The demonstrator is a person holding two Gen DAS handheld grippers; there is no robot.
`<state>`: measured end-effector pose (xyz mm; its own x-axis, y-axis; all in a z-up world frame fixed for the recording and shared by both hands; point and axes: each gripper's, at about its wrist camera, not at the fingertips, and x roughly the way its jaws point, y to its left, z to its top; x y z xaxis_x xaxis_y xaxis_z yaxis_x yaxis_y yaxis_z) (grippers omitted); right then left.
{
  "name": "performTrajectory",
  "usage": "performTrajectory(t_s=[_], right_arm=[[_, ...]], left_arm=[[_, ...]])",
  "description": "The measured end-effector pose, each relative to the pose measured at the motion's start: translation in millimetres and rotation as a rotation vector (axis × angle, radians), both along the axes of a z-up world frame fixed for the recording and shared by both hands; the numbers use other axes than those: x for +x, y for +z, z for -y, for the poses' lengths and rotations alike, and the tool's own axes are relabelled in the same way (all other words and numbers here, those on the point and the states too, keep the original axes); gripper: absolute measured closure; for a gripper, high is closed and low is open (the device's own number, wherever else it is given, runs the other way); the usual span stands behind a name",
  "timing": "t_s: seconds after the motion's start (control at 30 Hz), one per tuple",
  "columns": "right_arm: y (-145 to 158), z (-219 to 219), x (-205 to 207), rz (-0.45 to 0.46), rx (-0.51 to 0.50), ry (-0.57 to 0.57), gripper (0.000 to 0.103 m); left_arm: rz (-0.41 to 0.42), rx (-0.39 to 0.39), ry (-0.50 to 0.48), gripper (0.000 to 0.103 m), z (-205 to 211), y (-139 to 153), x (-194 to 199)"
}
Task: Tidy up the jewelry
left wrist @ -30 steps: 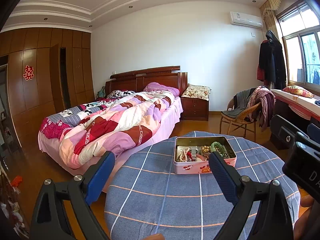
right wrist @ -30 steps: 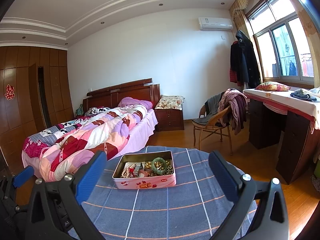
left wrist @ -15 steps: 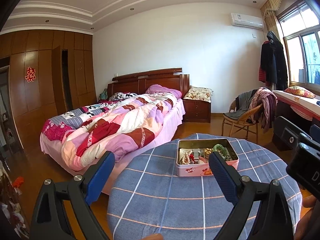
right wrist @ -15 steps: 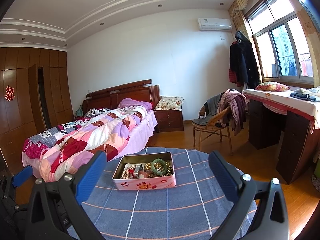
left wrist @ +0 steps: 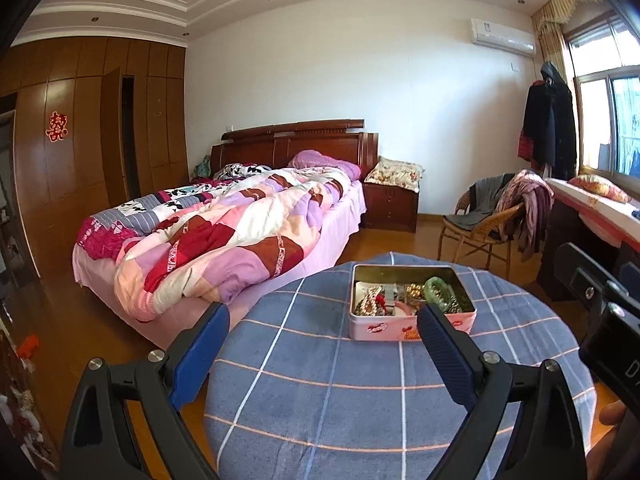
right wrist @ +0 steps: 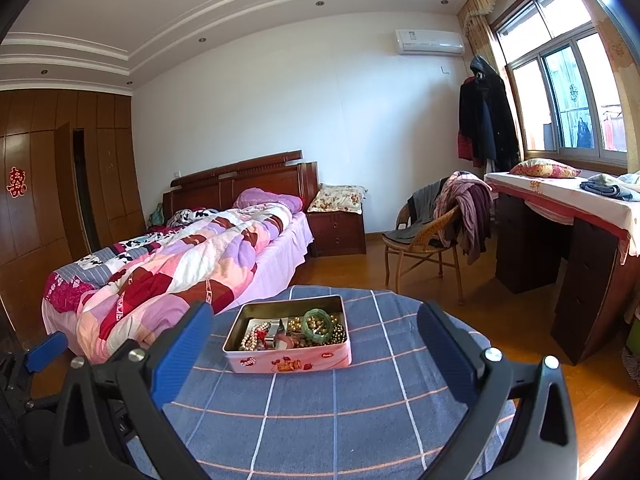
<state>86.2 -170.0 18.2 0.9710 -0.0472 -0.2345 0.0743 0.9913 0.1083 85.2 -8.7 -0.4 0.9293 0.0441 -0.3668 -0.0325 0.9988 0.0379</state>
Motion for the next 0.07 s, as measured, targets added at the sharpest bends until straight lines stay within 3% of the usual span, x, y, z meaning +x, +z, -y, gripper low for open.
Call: performTrajectory(t_s=[0.07], right_arm=[[-0.9, -0.5, 2.4, -0.011, -0.005, -0.007, 0.0]], left_arm=[[-0.01, -0.001, 0.004, 0.008, 0.1, -1.7, 2.0]])
